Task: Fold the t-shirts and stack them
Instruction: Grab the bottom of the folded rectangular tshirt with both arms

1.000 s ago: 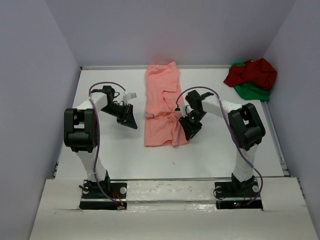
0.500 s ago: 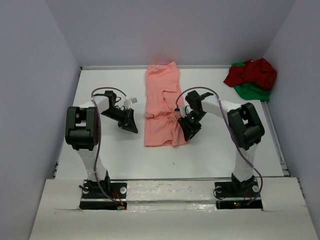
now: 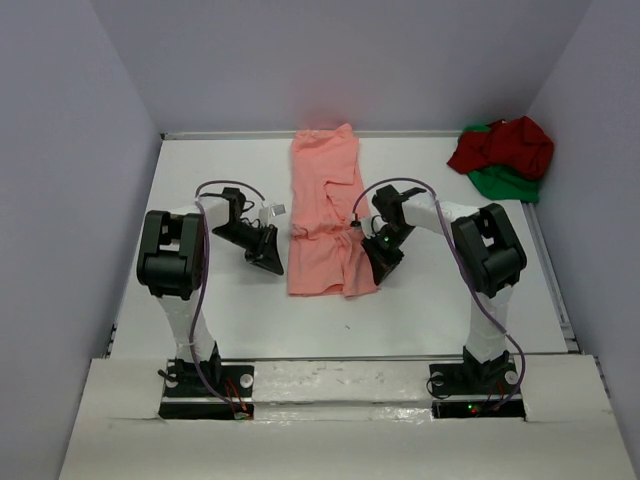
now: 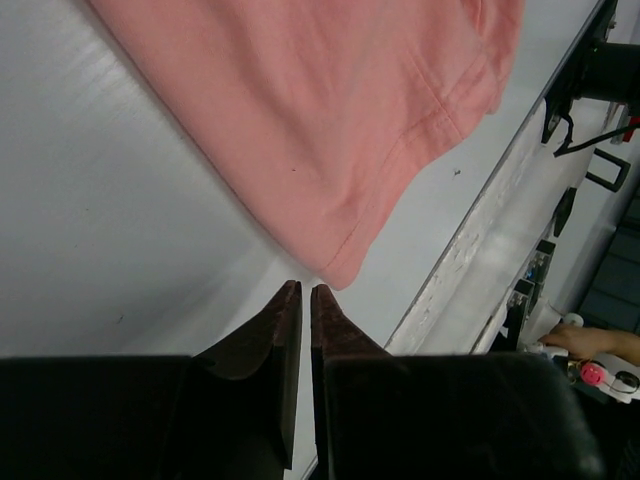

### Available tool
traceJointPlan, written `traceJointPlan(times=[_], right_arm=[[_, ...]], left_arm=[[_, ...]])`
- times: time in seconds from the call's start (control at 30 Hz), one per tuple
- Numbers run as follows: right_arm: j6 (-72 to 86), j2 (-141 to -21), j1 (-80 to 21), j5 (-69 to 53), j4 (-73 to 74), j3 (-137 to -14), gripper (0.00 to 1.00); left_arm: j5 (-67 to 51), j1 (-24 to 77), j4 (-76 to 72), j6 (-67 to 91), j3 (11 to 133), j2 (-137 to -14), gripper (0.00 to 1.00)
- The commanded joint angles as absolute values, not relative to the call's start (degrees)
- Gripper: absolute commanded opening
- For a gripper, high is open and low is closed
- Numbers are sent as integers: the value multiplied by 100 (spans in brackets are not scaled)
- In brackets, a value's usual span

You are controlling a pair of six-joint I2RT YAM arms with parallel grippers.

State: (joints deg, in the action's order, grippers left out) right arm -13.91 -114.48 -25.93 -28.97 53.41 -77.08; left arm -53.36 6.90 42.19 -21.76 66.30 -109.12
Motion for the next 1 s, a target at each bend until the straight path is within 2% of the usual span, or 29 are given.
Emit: traceJointPlan(times=[0.0,0.23,0.53,0.67,0.83,0.97], right_arm=[[-1459,-11434,-2540,-2892,5335,-7691,0],[-1477,-11470,-2487,-2839,5353,-7752,0],[-1521,-11487,-2435,-2857,5370,-7805,0],[-1529,-11470,-2435,-2839,5370,-7822,0],[-1556,-11461,-2382,-2856,5379,-7822,0],[-1573,-11496,-2382,-2839,5370,-7857,0]], left_arm=[[-5405,764,4228,-2127,6565,-11039,20],[-5282,1019,4140,-2013,6530,-11065,35],[-5019,1414,3982,-1794,6478,-11057,40],[-4808,1520,3911,-1653,6451,-11030,40],[-4413,1529,3937,-1590,6530,-11047,30],[-4140,1512,4210,-1758,6732,-11101,29]])
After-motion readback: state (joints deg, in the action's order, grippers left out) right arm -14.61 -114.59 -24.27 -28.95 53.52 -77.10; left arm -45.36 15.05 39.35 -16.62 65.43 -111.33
